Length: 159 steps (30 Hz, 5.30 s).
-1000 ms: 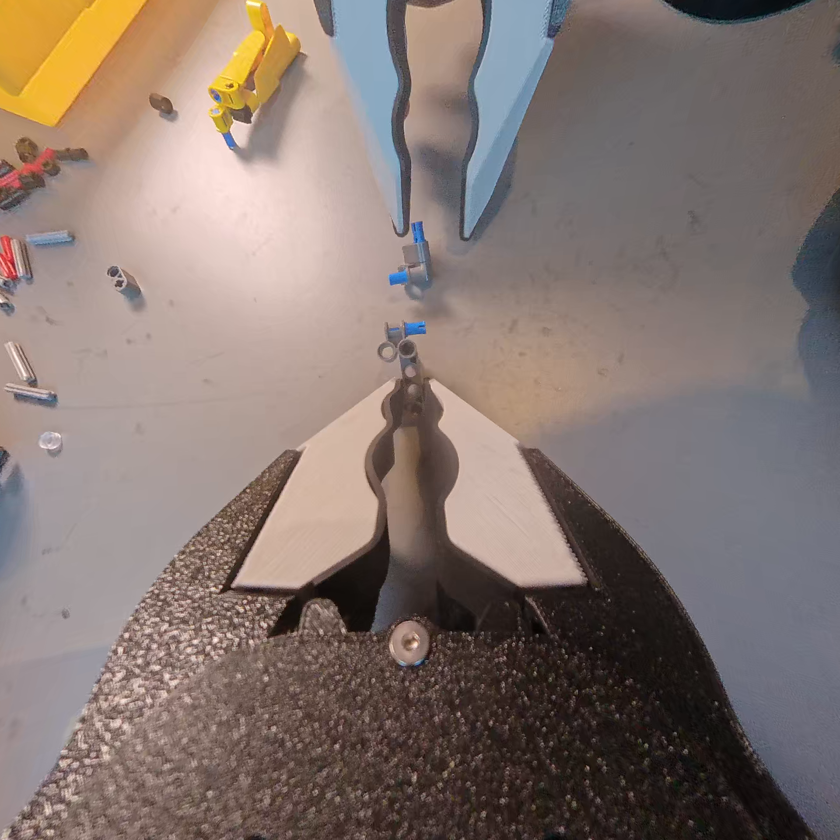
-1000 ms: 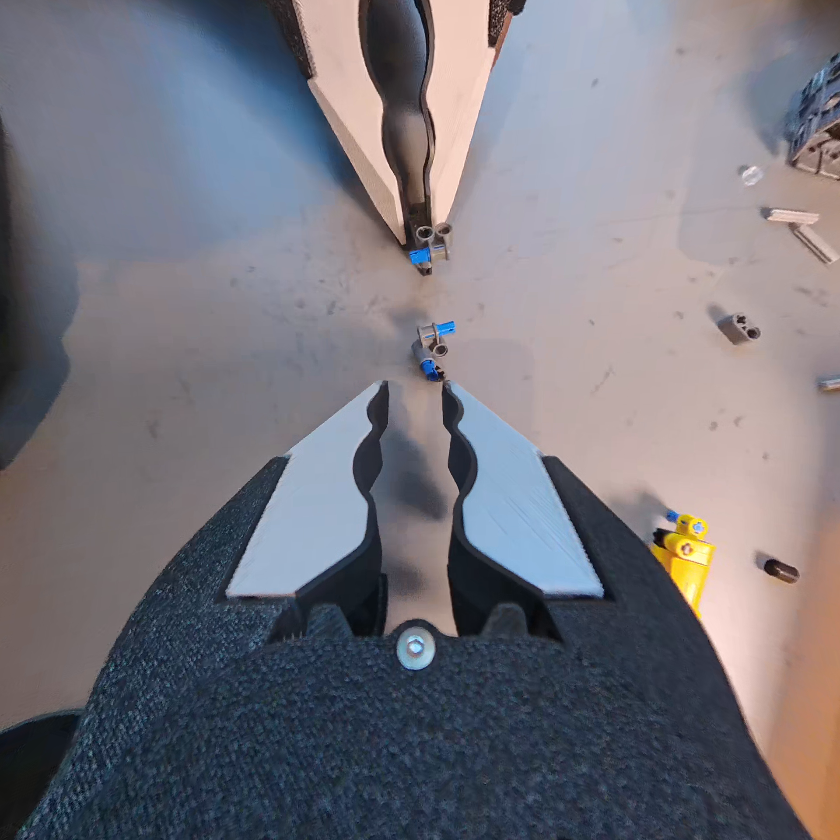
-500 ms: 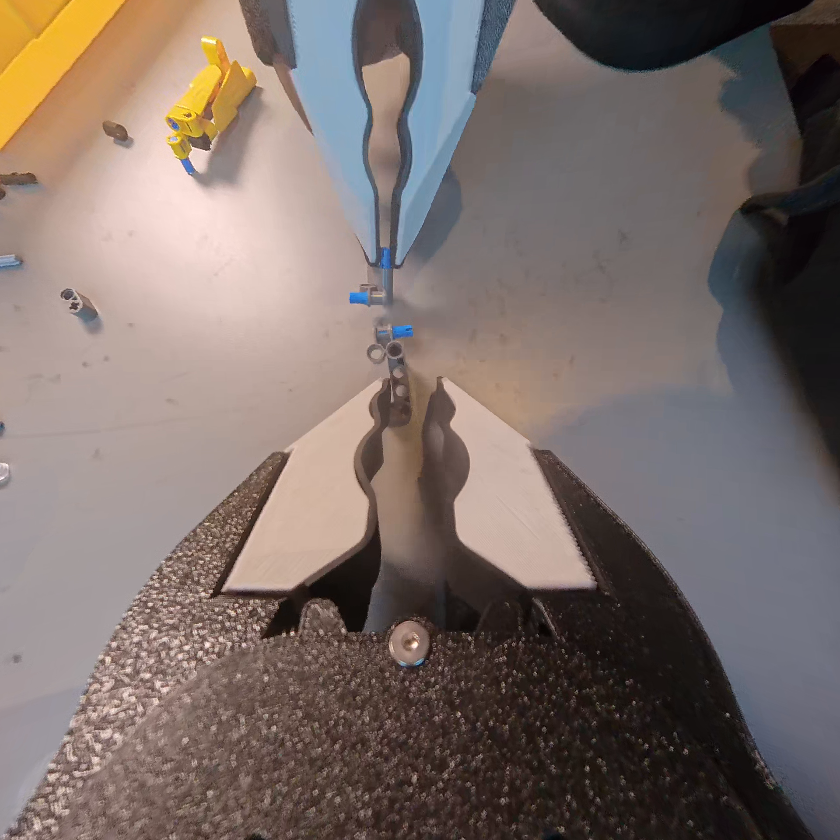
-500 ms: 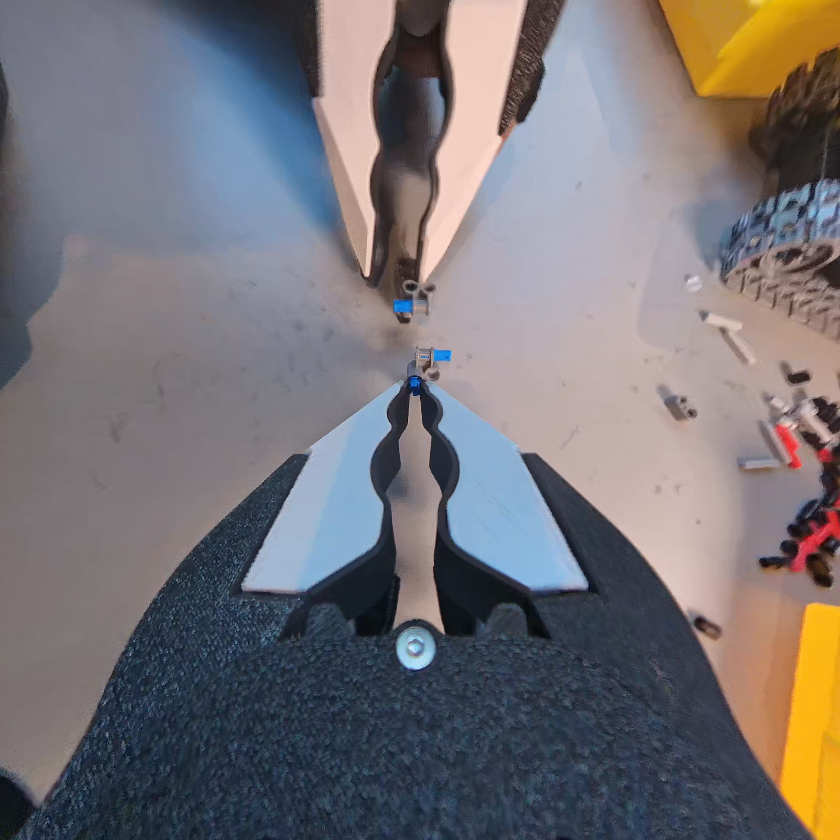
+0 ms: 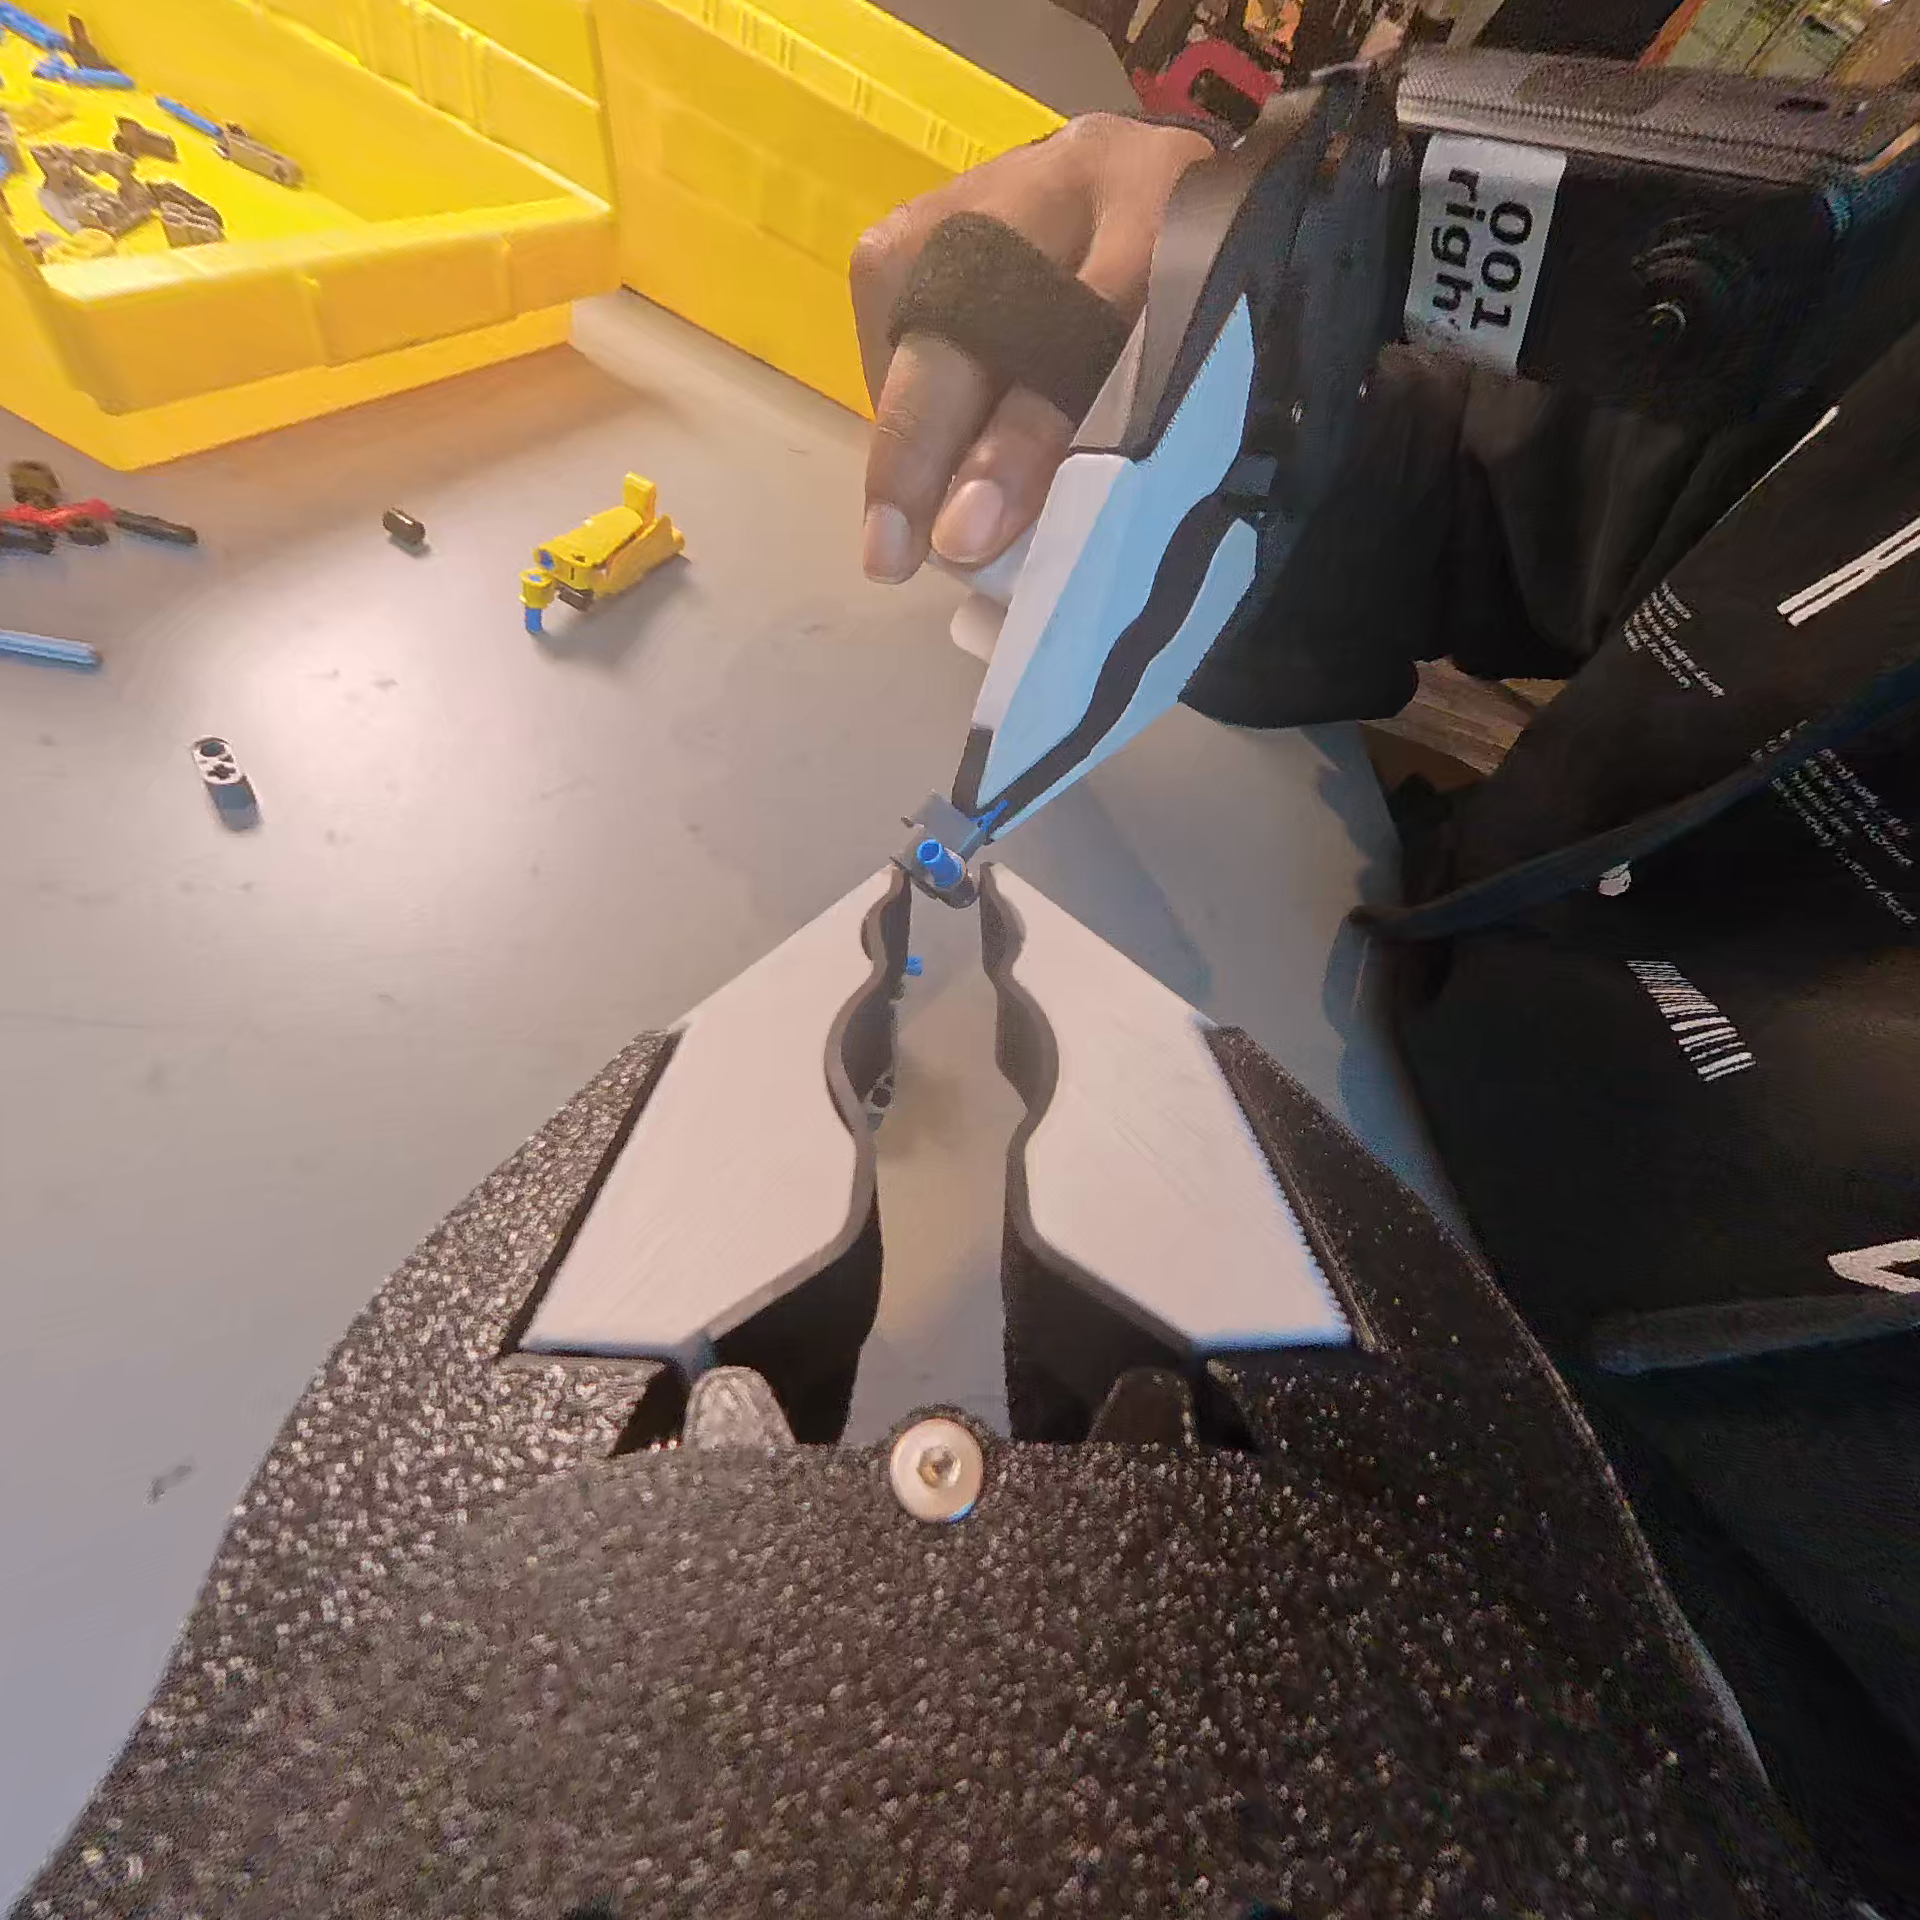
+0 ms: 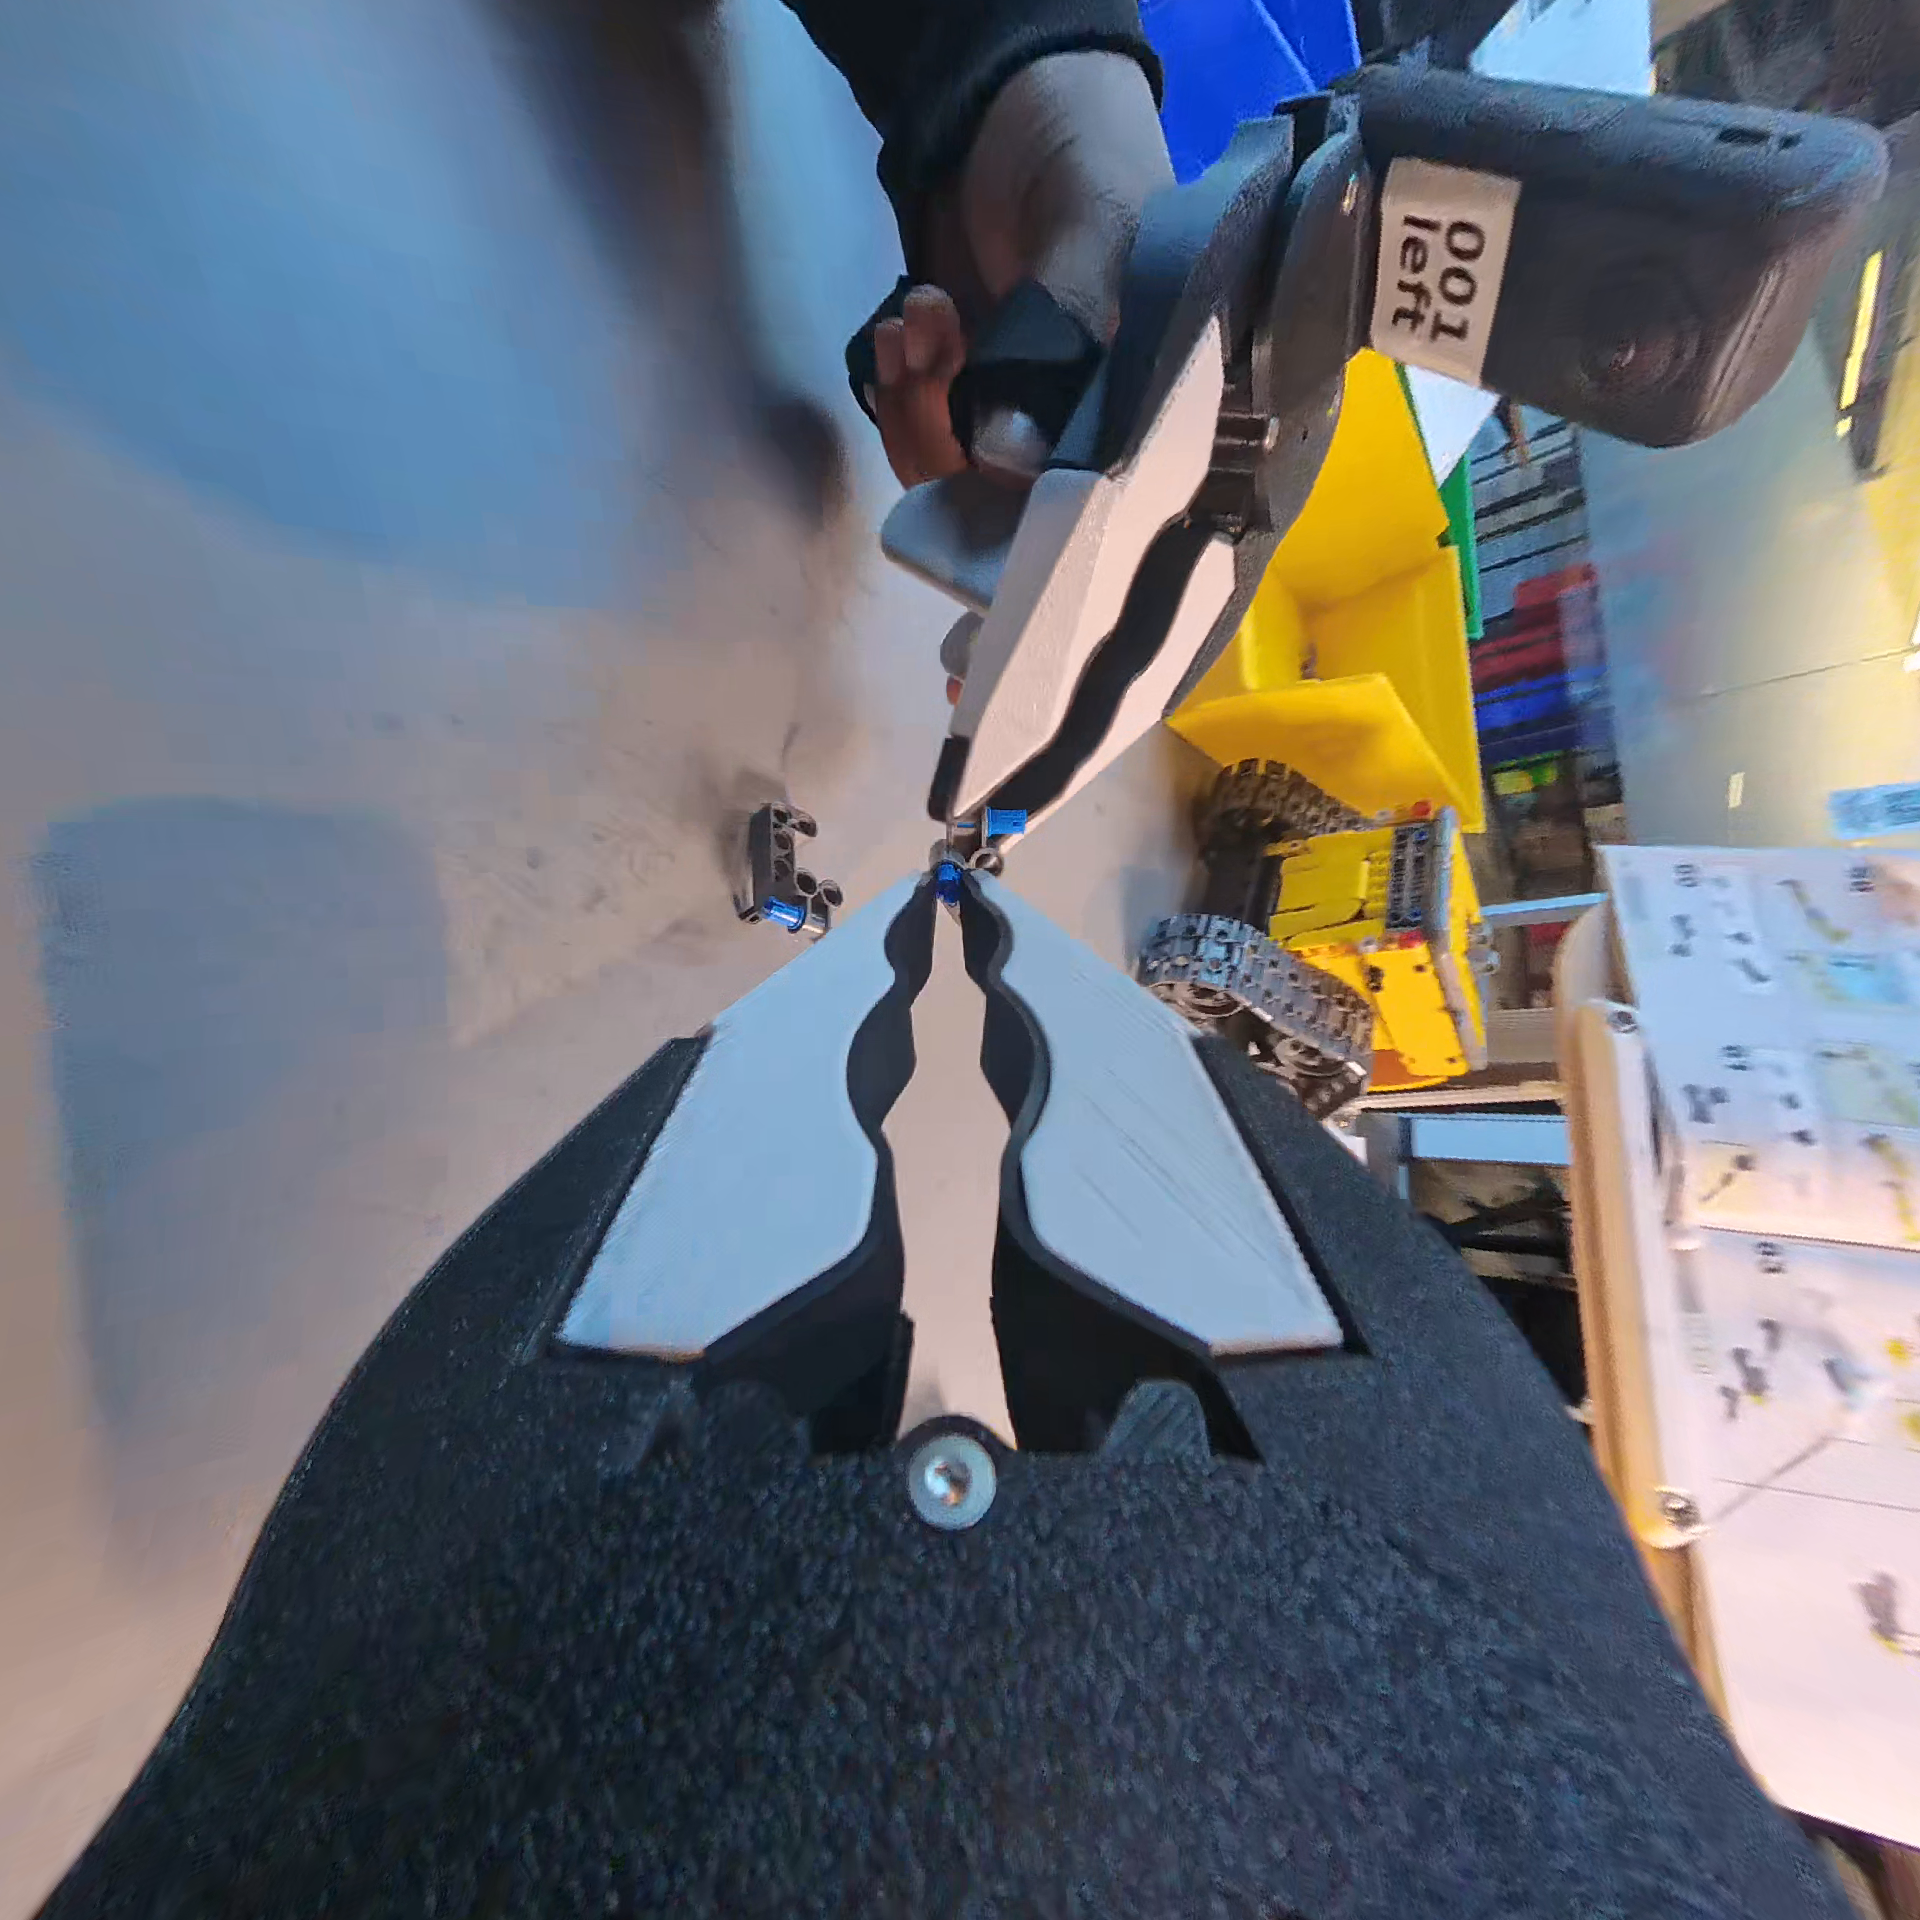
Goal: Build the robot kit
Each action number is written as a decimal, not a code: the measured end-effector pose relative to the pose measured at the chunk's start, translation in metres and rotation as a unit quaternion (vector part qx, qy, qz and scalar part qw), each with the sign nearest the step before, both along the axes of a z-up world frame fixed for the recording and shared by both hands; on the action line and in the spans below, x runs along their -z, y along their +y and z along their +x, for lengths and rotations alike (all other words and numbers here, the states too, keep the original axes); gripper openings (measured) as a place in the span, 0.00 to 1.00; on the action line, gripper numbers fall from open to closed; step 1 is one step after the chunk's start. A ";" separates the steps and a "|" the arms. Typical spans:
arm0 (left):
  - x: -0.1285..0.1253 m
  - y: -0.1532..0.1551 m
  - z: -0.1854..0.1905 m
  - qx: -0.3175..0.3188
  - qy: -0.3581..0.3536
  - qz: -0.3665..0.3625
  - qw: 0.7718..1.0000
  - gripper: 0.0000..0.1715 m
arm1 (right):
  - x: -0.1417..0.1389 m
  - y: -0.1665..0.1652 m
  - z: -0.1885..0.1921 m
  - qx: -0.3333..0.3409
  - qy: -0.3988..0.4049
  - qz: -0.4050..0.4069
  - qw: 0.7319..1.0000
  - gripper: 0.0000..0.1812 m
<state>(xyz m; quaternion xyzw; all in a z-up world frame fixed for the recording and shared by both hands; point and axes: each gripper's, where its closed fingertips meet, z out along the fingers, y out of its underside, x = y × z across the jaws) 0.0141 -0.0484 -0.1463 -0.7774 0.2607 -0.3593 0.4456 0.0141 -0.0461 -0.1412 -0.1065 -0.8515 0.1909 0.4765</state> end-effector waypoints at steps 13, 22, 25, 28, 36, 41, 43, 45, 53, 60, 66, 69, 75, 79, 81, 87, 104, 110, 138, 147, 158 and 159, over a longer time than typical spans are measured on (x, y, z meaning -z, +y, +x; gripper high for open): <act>-0.076 0.006 -0.023 -0.036 -0.244 0.104 0.964 0.05 | -0.064 0.014 -0.016 0.062 0.091 -0.320 0.941 0.15; -0.092 -0.003 -0.012 -0.004 -0.317 0.112 0.942 0.05 | -0.088 0.001 -0.021 0.053 0.124 -0.368 0.920 0.09; -0.090 -0.005 -0.007 0.004 -0.300 0.115 0.947 0.05 | -0.086 -0.002 -0.016 0.035 0.115 -0.353 0.928 0.08; -0.081 -0.006 -0.003 0.009 -0.259 0.110 0.959 0.03 | -0.080 -0.001 -0.012 0.021 0.098 -0.338 0.936 0.04; -0.064 0.001 -0.011 -0.018 -0.168 0.107 0.980 0.04 | -0.068 0.010 -0.010 0.036 0.073 -0.311 0.947 0.04; -0.060 0.008 -0.017 -0.054 -0.105 0.126 0.985 0.08 | -0.054 0.016 -0.014 0.060 0.060 -0.285 0.955 0.04; -0.055 0.010 -0.014 -0.059 -0.079 0.129 0.987 0.08 | -0.048 0.014 -0.016 0.062 0.054 -0.273 0.958 0.04; -0.048 0.012 -0.014 -0.067 -0.053 0.127 0.988 0.06 | -0.044 0.013 -0.017 0.064 0.050 -0.257 0.963 0.04; -0.053 0.008 -0.013 -0.049 -0.104 0.113 0.987 0.05 | -0.053 0.008 -0.016 0.050 0.055 -0.303 0.950 0.04; -0.077 0.002 -0.010 -0.005 -0.303 0.058 0.951 0.05 | -0.077 0.003 -0.012 0.019 0.079 -0.399 0.913 0.06; -0.083 0.001 -0.010 0.003 -0.344 0.053 0.937 0.05 | -0.082 0.002 -0.011 0.012 0.086 -0.412 0.907 0.08; -0.088 0.000 -0.012 0.008 -0.370 0.052 0.928 0.05 | -0.082 0.002 -0.013 0.012 0.087 -0.413 0.906 0.11; -0.098 -0.002 -0.017 0.021 -0.432 0.047 0.900 0.05 | -0.091 -0.001 -0.020 0.023 0.120 -0.388 0.913 0.12; -0.100 -0.003 -0.015 0.031 -0.450 0.044 0.891 0.05 | -0.094 -0.006 -0.022 0.026 0.134 -0.367 0.920 0.09; -0.099 -0.002 -0.013 0.029 -0.443 0.045 0.895 0.05 | -0.093 -0.006 -0.021 0.027 0.131 -0.363 0.922 0.09; -0.077 0.006 -0.017 -0.022 -0.291 0.073 0.954 0.09 | -0.077 0.005 -0.013 0.016 0.038 -0.415 0.909 0.08; -0.044 0.014 -0.010 -0.060 -0.096 0.089 0.990 0.08 | -0.044 0.012 -0.012 0.021 -0.091 -0.509 0.856 0.09; -0.036 0.042 -0.045 -0.193 -0.256 -0.035 0.947 0.08 | -0.043 0.033 -0.024 0.091 -0.008 -0.436 0.895 0.10; -0.043 0.038 -0.034 -0.202 0.011 0.154 0.967 0.08 | -0.032 0.043 -0.034 0.105 -0.186 -0.804 0.555 0.03; -0.033 0.037 -0.030 -0.190 0.087 0.178 0.962 0.05 | -0.021 0.042 -0.033 0.116 -0.212 -0.809 0.536 0.02; 0.025 0.030 -0.026 -0.128 0.157 0.035 0.979 0.03 | 0.039 0.048 -0.014 0.231 -0.257 -0.567 0.748 0.10; 0.029 0.028 -0.027 -0.123 0.155 0.015 0.980 0.03 | 0.040 0.048 -0.011 0.229 -0.258 -0.545 0.764 0.11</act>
